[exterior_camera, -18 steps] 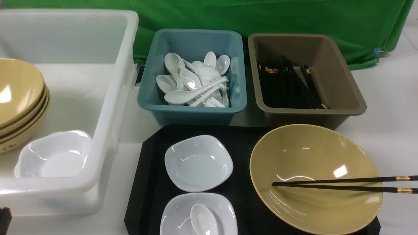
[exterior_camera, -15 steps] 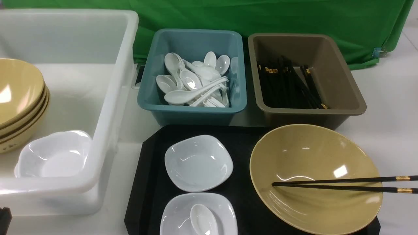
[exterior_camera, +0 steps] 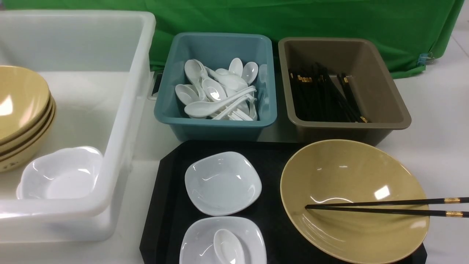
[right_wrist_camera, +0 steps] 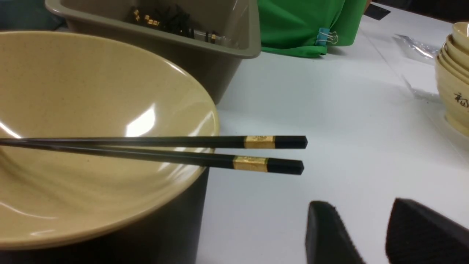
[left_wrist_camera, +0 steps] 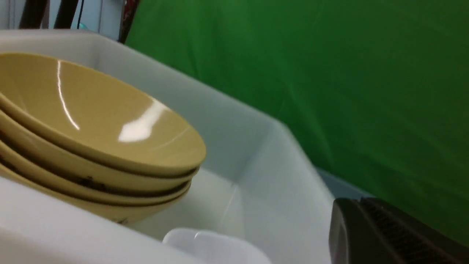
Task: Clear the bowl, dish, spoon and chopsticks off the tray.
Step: Use the right arm to grab the chopsticks
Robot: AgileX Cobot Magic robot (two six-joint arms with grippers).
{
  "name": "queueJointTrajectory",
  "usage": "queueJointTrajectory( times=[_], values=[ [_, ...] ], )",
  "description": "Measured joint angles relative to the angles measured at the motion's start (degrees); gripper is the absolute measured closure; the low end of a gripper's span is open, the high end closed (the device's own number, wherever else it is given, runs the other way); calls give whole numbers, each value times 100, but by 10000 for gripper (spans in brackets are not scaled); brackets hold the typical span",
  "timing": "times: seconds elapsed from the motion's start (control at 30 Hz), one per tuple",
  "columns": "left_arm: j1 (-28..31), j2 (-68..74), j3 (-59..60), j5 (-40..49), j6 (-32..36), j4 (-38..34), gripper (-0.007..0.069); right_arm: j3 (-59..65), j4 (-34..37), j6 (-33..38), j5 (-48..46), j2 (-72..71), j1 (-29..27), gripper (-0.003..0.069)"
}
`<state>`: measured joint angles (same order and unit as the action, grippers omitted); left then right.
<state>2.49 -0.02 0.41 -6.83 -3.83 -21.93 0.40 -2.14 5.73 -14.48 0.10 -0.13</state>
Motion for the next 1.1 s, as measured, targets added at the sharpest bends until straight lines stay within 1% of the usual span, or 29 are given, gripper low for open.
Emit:
queueJointTrajectory(
  times=[0.2,0.23,0.27,0.3,0.33,0.37,0.4,0.47,0.5,0.53,0.57,0.6,0.67,0.73,0.8,0.9,0.93,0.97,1.0,1.03,1.07,1.1],
  values=[
    [0,0,0,-562,-256,-137,603,0,0,0,0,0,0,417],
    [0,0,0,-862,-434,-142,603,0,0,0,17,0,0,417],
    [0,0,0,-971,-489,-142,603,0,0,0,23,0,0,417],
    [0,0,0,-1508,-818,-88,603,0,108,-57,204,0,0,417],
    [0,0,0,-1821,-959,-13,603,0,306,-216,438,0,0,417],
    [0,0,-7,-1895,-1042,5,603,0,306,-216,438,0,0,417],
    [0,0,-175,-2230,-1263,127,603,0,763,-671,962,0,0,417],
    [0,14,-738,-2050,-1415,231,603,0,1287,-1483,1711,0,0,417],
    [0,120,-1223,-1551,-1472,269,603,0,1489,-2065,2192,0,0,417],
    [0,372,-1851,-967,-1481,341,603,0,1590,-2352,2512,0,0,417],
    [0,678,-2393,-168,-1447,428,603,0,1653,-2528,2916,0,0,417],
    [0,1056,-2922,446,-1433,498,603,0,1676,-2528,3092,0,-5,417],
    [0,1877,-3826,1955,-1259,521,603,0,1711,-2661,3430,0,-11,417],
    [0,2500,-4391,2964,-876,495,603,0,1718,-2821,3728,0,-11,423],
    [0,3178,-4878,3892,-373,379,603,-56,1584,-3012,3657,10,-2,454],
    [0,4074,-5195,5005,434,11,603,-685,998,-3206,2431,233,158,584],
    [0,4331,-5225,5253,680,-127,603,-909,863,-3182,2075,341,263,606],
    [0,4568,-5226,5511,959,-241,603,-1299,705,-3064,1492,575,421,631],
    [0,4802,-5231,5650,1096,-342,603,-1620,625,-2870,1042,802,529,643],
    [0,5134,-5231,5881,1295,-431,603,-2028,560,-2538,484,1210,766,653],
    [0,5382,-5231,6031,1397,-470,603,-2608,521,-2231,-322,1686,1031,659],
    [0,5557,-5231,6120,1484,-488,603,-2859,494,-2044,-666,2020,1220,660]
  ],
)
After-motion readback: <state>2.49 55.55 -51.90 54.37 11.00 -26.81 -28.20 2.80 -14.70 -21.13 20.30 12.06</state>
